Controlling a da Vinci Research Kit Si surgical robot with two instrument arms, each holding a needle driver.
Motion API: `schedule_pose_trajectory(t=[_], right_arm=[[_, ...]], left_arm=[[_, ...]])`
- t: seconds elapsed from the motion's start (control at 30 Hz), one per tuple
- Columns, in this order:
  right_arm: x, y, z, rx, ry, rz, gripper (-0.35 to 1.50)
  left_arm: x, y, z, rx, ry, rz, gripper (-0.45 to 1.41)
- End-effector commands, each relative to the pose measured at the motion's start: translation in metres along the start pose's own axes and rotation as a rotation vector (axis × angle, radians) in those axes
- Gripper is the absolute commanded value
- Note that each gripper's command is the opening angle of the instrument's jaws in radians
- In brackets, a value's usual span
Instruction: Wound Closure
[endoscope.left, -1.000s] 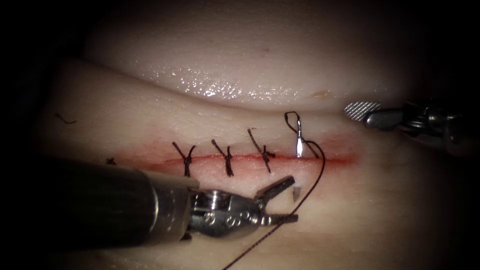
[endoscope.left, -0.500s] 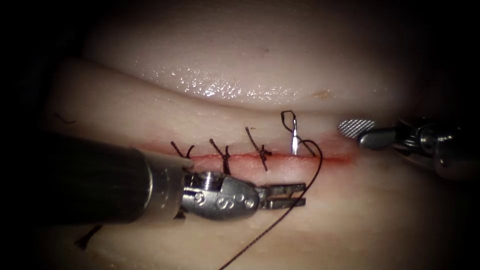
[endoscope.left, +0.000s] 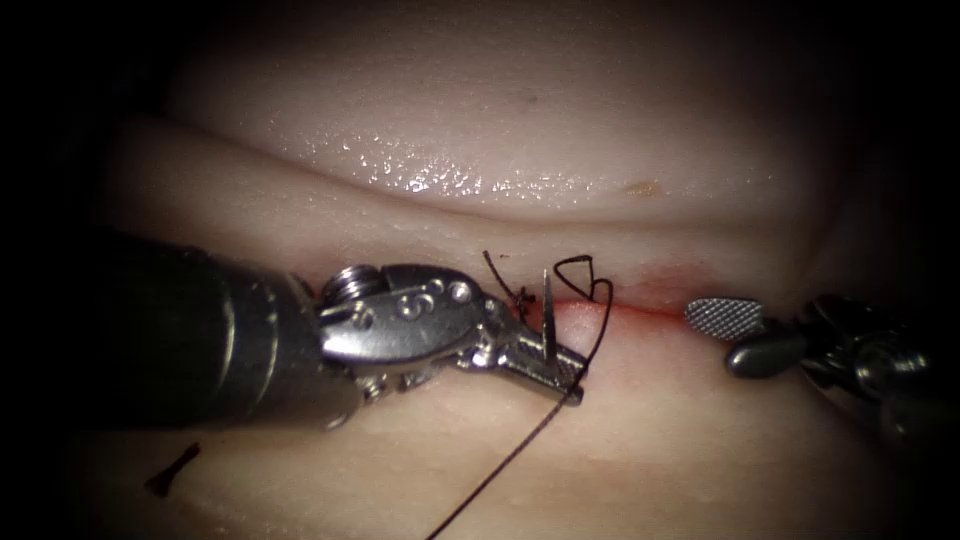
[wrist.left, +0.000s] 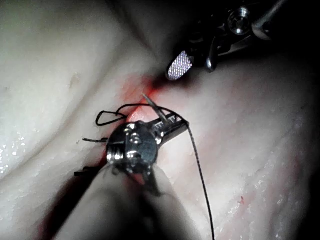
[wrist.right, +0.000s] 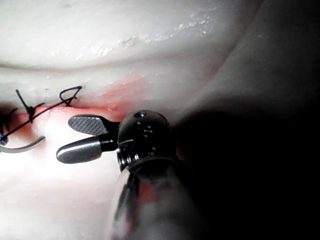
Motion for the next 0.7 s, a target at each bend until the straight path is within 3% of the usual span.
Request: schedule_pose_trajectory(t=[0.03,0.17,0.2,0.37,0.5,0.57,0.7], right_arm=[[-0.0009,-0.0020,0.0007,-0.024,-0.101,-0.124,0.66],[0.0015,-0.0052,0.0018,-0.085,-0.129,-0.286,0.71],[0.0028,-0.0064,0.0025,-0.116,-0.142,-0.325,0.81],[0.0059,-0.0097,0.0053,-0.154,-0.137,-0.399,0.86],[0.0059,-0.0101,0.0066,-0.167,-0.130,-0.438,0.88],[0.0055,-0.0100,0.0076,-0.181,-0.129,-0.448,0.84],[0.0054,-0.0093,0.0089,-0.253,-0.127,-0.452,0.83]], left_arm=[[0.0000,0.0000,-0.0001,-0.011,0.022,-0.020,-0.45],[0.0007,0.0020,-0.0012,-0.025,0.029,-0.037,-0.45],[0.0009,0.0031,-0.0014,-0.031,0.032,-0.040,-0.45],[0.0020,0.0069,-0.0019,-0.068,0.006,-0.057,-0.45],[0.0027,0.0079,-0.0024,-0.081,0.006,-0.047,-0.45],[0.0035,0.0090,-0.0027,-0.074,0.030,0.040,-0.45],[0.0041,0.0116,-0.0028,0.024,0.061,0.226,-0.45]])
